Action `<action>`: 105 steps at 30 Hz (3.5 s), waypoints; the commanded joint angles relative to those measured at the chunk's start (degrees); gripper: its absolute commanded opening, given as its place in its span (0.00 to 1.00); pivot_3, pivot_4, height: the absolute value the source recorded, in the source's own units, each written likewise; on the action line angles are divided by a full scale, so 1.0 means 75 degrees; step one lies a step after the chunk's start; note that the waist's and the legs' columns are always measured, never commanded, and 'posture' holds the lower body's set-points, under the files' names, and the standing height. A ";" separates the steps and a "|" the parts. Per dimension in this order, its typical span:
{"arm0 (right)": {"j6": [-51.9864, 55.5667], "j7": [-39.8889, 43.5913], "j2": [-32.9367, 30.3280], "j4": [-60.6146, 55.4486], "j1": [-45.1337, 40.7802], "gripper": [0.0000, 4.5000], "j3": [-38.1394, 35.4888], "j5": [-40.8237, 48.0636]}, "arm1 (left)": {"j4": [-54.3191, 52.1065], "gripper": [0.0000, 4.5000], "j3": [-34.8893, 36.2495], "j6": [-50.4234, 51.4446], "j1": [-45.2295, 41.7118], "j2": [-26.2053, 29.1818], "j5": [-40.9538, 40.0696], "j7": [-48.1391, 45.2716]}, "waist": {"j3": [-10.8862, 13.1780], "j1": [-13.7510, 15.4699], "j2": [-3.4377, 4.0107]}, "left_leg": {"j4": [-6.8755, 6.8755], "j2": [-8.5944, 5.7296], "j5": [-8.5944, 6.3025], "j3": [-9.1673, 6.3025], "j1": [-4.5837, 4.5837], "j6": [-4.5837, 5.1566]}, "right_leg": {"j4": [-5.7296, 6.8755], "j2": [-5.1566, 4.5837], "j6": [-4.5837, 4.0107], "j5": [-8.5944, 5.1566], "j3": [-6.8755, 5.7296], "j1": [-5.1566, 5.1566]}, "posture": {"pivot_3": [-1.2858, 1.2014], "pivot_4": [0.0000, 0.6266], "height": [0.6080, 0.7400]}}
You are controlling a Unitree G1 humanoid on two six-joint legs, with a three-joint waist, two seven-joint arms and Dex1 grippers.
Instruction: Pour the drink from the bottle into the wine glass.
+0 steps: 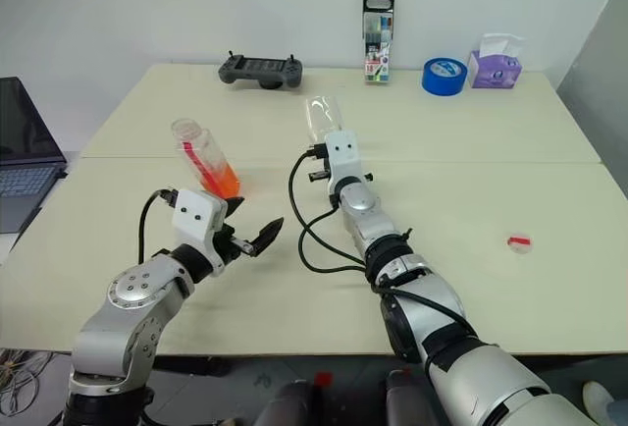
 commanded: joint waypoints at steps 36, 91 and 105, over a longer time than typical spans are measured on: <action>0.2465 0.1338 -0.0872 -0.4646 0.3892 0.06 0.1466 -0.0824 | 0.0863 1.00 -0.0503 -0.0624 -0.0987 0.0093 0.0088 -0.0364 | -0.0105 0.0054 -0.0026 | -0.0016 0.0001 -0.0003 -0.0010 0.0126 0.0003 | -0.0025 0.0000 -0.0005 -0.0010 -0.0007 0.0125 | 0.52 0.24 1.00; 1.0642 0.5793 -0.5738 -1.2944 0.0464 1.00 -0.0444 0.4373 | 0.1768 1.00 0.1178 -0.2190 -0.0817 -0.0722 0.0963 0.2334 | -0.0049 0.0080 -0.0051 | -0.0114 0.0013 0.0003 -0.0015 0.0087 0.0010 | -0.0156 -0.0025 -0.0018 0.0000 -0.0026 0.0110 | 0.52 0.24 1.00; 1.0104 0.5820 -0.5869 -1.2305 0.0199 1.00 0.0021 0.4632 | 0.3882 1.00 0.1251 -0.2601 -0.2325 -0.0303 0.0806 0.1821 | -0.0049 0.0101 -0.0051 | -0.0110 -0.0008 0.0004 -0.0010 -0.0014 0.0007 | -0.0138 -0.0064 -0.0013 0.0003 -0.0032 0.0007 | 0.52 0.24 1.00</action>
